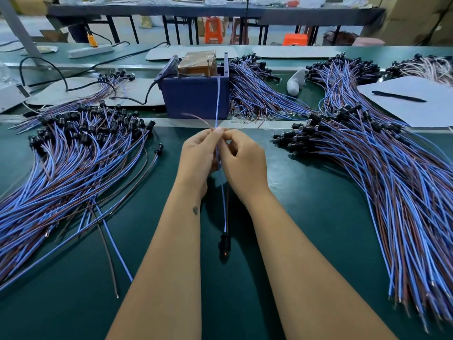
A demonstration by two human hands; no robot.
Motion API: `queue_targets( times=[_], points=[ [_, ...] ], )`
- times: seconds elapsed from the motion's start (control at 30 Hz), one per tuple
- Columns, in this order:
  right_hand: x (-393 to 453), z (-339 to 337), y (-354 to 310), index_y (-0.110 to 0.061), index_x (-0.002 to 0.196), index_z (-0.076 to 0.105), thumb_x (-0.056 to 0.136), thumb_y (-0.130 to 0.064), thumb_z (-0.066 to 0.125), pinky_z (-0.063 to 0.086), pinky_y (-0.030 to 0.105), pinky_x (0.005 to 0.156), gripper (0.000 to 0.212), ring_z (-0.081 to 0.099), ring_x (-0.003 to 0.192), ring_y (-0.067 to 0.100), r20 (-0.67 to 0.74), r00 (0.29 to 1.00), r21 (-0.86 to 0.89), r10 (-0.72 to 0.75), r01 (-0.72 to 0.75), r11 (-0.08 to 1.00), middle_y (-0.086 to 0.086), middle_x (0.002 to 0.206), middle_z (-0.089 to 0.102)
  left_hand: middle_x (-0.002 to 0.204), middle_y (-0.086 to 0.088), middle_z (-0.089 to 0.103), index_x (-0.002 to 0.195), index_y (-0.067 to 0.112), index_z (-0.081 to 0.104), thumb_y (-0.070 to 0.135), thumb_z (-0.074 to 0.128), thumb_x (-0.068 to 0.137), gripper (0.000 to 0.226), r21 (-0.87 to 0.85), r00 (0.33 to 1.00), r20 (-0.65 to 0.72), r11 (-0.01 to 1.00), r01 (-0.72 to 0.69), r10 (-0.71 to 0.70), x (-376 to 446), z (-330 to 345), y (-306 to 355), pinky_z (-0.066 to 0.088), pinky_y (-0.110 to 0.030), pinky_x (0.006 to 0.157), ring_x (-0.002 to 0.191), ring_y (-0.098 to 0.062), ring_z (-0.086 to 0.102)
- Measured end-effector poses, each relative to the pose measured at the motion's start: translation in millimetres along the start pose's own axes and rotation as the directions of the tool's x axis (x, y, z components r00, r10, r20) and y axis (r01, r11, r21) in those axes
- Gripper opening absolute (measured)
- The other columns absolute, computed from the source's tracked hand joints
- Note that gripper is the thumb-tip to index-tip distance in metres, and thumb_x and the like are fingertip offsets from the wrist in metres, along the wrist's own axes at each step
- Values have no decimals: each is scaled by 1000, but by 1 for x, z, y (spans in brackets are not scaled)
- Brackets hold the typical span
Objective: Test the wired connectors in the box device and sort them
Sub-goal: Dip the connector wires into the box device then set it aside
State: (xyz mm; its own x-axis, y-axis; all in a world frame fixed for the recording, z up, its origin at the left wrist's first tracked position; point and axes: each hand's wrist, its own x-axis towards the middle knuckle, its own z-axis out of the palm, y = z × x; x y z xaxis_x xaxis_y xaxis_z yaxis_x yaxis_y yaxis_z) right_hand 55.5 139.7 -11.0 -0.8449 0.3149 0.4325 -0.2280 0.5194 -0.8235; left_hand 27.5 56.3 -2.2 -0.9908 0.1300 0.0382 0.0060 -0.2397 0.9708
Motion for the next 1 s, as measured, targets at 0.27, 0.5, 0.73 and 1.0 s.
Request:
queue_targets(
  times=[0.27,0.5,0.73,1.0],
  points=[
    [5,-14,-3,-18,110,62,99,0,42,48,23,57,29,57,51,9,502,853,519,139,-427,741,0,64,68,56,4,59,84,14,59,16,58,97,13,-503,993,-66,863,54,-101,4,-16,9,40,-13,36,41,-2,53],
    [9,-24,3,-11,120,58,100,3,39,55,28,83,31,71,80,17,432,901,850,48,-424,314,6,95,74,61,4,67,78,10,61,5,65,92,15,-401,975,-218,915,-51,-41,7,-20,1,53,-16,57,56,-7,65],
    [16,-33,10,-18,84,60,106,-20,40,45,20,61,30,51,56,7,-7,915,720,404,-275,637,-4,68,52,60,3,67,72,15,69,5,73,86,18,34,981,-55,982,-186,188,-7,2,-4,52,-18,58,56,-8,64],
    [27,-93,23,-13,77,56,104,-14,40,37,21,51,31,44,47,8,-108,909,364,402,-340,867,1,58,49,63,7,63,70,16,66,2,74,82,20,273,919,230,885,-377,320,-45,72,-22,43,-18,58,57,-3,51]
  ],
)
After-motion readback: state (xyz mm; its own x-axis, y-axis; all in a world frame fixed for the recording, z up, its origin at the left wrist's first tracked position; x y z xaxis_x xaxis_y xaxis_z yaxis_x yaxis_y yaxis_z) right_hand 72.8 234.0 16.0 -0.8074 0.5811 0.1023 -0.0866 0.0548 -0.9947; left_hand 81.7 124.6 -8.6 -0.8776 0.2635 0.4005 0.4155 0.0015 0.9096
